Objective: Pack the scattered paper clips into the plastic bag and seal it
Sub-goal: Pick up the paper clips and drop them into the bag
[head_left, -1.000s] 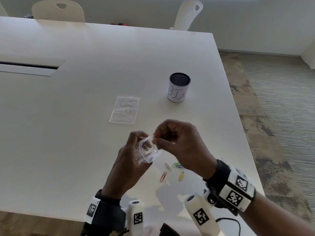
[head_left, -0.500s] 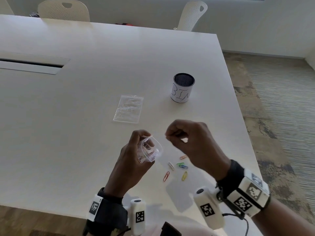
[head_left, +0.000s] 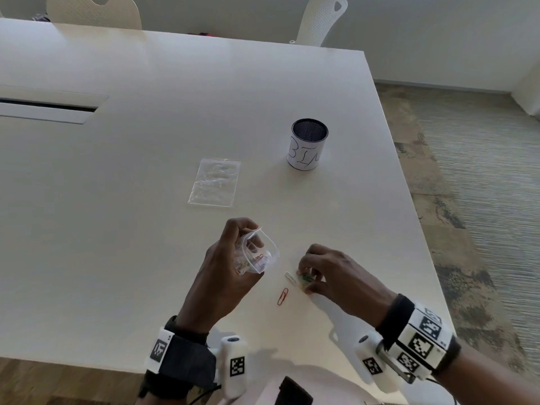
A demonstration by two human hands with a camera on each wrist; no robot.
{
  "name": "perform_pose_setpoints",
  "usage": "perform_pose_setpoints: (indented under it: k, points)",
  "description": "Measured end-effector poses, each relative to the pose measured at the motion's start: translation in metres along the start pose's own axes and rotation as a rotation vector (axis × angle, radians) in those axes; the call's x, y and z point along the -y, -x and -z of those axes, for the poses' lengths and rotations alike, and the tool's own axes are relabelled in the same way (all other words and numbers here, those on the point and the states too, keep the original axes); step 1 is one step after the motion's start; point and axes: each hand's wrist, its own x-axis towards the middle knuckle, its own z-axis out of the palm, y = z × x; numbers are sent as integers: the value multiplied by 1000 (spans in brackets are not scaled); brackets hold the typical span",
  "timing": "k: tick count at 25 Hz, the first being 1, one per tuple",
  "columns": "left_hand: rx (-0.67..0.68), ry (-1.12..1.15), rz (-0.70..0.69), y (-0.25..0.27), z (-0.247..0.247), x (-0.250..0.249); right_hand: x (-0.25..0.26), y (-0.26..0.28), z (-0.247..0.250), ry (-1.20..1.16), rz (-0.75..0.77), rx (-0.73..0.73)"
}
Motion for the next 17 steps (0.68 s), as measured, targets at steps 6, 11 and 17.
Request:
perform_pose_setpoints:
  k: [6, 11, 17]
  points:
    - [-9, -9, -2, 2, 3, 0, 12, -6, -1, -133, 2, -51]
    - [-9, 0, -3, 4, 5, 2, 30, -5, -14, 198, -38, 11]
    - [-17, 22, -8, 4, 3, 3, 25, -12, -16, 55, -33, -63]
